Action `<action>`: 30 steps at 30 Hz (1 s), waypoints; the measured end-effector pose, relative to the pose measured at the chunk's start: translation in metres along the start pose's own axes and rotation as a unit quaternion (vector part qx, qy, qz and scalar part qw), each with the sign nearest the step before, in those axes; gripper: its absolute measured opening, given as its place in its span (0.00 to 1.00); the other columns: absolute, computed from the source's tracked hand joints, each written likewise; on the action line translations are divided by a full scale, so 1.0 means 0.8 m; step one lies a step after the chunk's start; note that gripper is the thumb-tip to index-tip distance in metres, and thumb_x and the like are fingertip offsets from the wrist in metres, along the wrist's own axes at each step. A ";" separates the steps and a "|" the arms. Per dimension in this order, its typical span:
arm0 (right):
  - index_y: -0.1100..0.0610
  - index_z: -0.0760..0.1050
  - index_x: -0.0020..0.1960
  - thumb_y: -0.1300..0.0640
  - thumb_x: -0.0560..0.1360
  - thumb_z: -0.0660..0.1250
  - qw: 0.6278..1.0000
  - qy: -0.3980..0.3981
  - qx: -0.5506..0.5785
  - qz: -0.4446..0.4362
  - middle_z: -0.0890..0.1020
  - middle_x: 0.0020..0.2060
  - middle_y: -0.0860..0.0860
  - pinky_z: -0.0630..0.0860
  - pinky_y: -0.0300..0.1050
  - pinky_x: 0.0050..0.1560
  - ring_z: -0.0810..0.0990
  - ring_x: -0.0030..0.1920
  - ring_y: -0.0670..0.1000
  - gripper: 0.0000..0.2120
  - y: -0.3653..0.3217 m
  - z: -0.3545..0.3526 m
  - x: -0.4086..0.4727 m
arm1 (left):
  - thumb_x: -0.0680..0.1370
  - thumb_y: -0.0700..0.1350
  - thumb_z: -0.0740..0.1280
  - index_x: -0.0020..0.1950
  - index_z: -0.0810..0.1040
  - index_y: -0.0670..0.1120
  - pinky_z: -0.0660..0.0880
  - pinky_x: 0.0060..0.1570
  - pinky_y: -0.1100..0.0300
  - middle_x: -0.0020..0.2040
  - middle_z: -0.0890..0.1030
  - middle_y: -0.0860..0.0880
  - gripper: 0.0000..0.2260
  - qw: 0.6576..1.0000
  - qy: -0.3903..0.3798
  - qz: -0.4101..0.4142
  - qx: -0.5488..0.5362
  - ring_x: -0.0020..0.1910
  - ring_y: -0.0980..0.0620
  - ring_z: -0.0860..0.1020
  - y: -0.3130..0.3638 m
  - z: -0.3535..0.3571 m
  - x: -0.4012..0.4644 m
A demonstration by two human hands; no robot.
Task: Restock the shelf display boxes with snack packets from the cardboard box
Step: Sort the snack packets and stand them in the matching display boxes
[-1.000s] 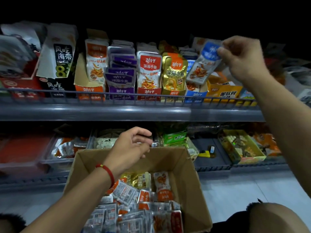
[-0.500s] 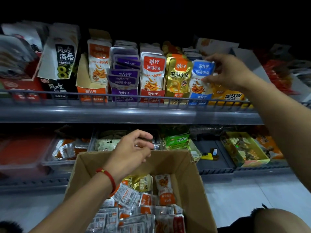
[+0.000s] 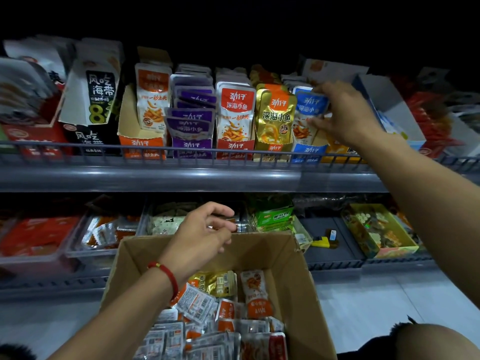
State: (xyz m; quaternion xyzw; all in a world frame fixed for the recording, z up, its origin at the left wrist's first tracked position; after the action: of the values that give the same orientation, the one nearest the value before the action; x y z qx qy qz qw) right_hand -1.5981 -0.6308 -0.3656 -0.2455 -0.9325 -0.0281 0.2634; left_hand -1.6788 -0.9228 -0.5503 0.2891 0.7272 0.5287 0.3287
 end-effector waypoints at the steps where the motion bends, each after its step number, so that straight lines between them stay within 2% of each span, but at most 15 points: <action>1: 0.51 0.69 0.70 0.54 0.74 0.75 1.000 0.003 -0.003 -0.005 0.74 0.65 0.55 0.76 0.60 0.61 0.74 0.64 0.59 0.27 -0.001 0.000 0.001 | 0.78 0.35 0.67 0.56 0.78 0.52 0.83 0.48 0.51 0.50 0.85 0.51 0.13 1.000 0.001 0.000 0.002 0.47 0.49 0.84 0.000 0.000 0.000; 5: 0.49 0.68 0.72 0.57 0.75 0.74 1.000 0.027 0.006 -0.006 0.71 0.67 0.55 0.78 0.61 0.60 0.75 0.63 0.59 0.28 0.001 -0.005 0.003 | 0.78 0.35 0.68 0.56 0.78 0.52 0.83 0.48 0.50 0.49 0.85 0.51 0.13 1.000 0.002 0.000 0.004 0.47 0.49 0.85 -0.001 0.000 0.001; 10: 0.51 0.68 0.73 0.57 0.75 0.74 0.999 0.040 -0.009 -0.009 0.71 0.68 0.56 0.77 0.61 0.62 0.72 0.67 0.60 0.28 0.002 -0.004 0.003 | 0.78 0.35 0.68 0.55 0.78 0.51 0.83 0.48 0.49 0.49 0.85 0.49 0.12 1.000 0.004 0.000 0.003 0.47 0.47 0.84 -0.002 -0.001 0.001; 15: 0.48 0.66 0.73 0.54 0.76 0.72 0.999 0.039 -0.002 -0.014 0.69 0.69 0.53 0.80 0.57 0.56 0.78 0.59 0.57 0.28 0.005 -0.004 0.001 | 0.78 0.35 0.68 0.56 0.78 0.51 0.83 0.47 0.51 0.50 0.85 0.50 0.12 1.000 0.005 -0.001 0.011 0.47 0.48 0.85 -0.002 -0.001 0.001; 20: 0.50 0.67 0.73 0.52 0.77 0.71 0.997 0.075 -0.029 -0.008 0.70 0.68 0.55 0.76 0.54 0.58 0.72 0.66 0.57 0.27 0.000 -0.016 -0.012 | 0.79 0.36 0.68 0.55 0.78 0.52 0.83 0.48 0.50 0.49 0.85 0.51 0.12 1.000 0.001 -0.004 0.027 0.47 0.49 0.85 -0.007 0.000 0.001; 23: 0.53 0.71 0.69 0.52 0.79 0.68 0.990 0.132 0.017 -0.037 0.73 0.63 0.56 0.79 0.55 0.53 0.77 0.58 0.55 0.19 -0.020 -0.035 -0.044 | 0.78 0.36 0.68 0.53 0.79 0.53 0.83 0.48 0.49 0.50 0.84 0.51 0.12 0.999 -0.011 -0.021 0.047 0.47 0.48 0.84 -0.020 0.003 0.003; 25: 0.56 0.74 0.64 0.55 0.80 0.65 0.985 0.152 0.058 -0.057 0.76 0.59 0.56 0.78 0.50 0.51 0.76 0.51 0.50 0.14 -0.045 -0.037 -0.078 | 0.77 0.38 0.70 0.51 0.80 0.54 0.83 0.48 0.50 0.49 0.84 0.51 0.11 0.996 -0.022 -0.031 0.086 0.47 0.50 0.83 -0.034 0.006 0.007; 27: 0.58 0.76 0.59 0.59 0.79 0.65 0.981 0.142 0.106 -0.084 0.77 0.53 0.53 0.76 0.45 0.48 0.74 0.47 0.46 0.10 -0.078 -0.022 -0.119 | 0.77 0.37 0.69 0.50 0.80 0.51 0.81 0.45 0.57 0.47 0.82 0.50 0.08 0.991 -0.043 -0.048 0.117 0.45 0.53 0.81 -0.053 0.013 0.012; 29: 0.56 0.77 0.58 0.59 0.78 0.65 0.981 0.079 0.144 -0.106 0.76 0.50 0.49 0.74 0.42 0.44 0.72 0.44 0.43 0.09 -0.112 0.014 -0.160 | 0.79 0.35 0.67 0.52 0.80 0.46 0.76 0.38 0.69 0.44 0.80 0.50 0.07 0.982 -0.088 -0.077 0.152 0.40 0.57 0.78 -0.078 0.029 0.014; 30: 0.54 0.77 0.58 0.58 0.78 0.64 0.981 0.031 0.148 -0.118 0.76 0.50 0.48 0.74 0.42 0.43 0.72 0.43 0.42 0.10 -0.127 0.038 -0.180 | 0.79 0.35 0.66 0.54 0.79 0.45 0.75 0.37 0.71 0.45 0.79 0.50 0.07 0.974 -0.113 -0.091 0.177 0.41 0.58 0.77 -0.092 0.038 0.014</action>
State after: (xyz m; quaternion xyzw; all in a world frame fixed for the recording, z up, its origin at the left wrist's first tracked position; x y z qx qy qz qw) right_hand -1.5542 -0.7781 -0.4565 -0.0906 -0.9402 0.0721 0.3204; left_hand -1.6670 -0.9169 -0.6296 0.3327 0.7907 0.3238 0.3991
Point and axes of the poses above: each hand's wrist, its own x-axis towards the middle knuckle, its own z-axis out of the palm, y = z × x, the point moved 9 cm from there along x, towards the middle knuckle
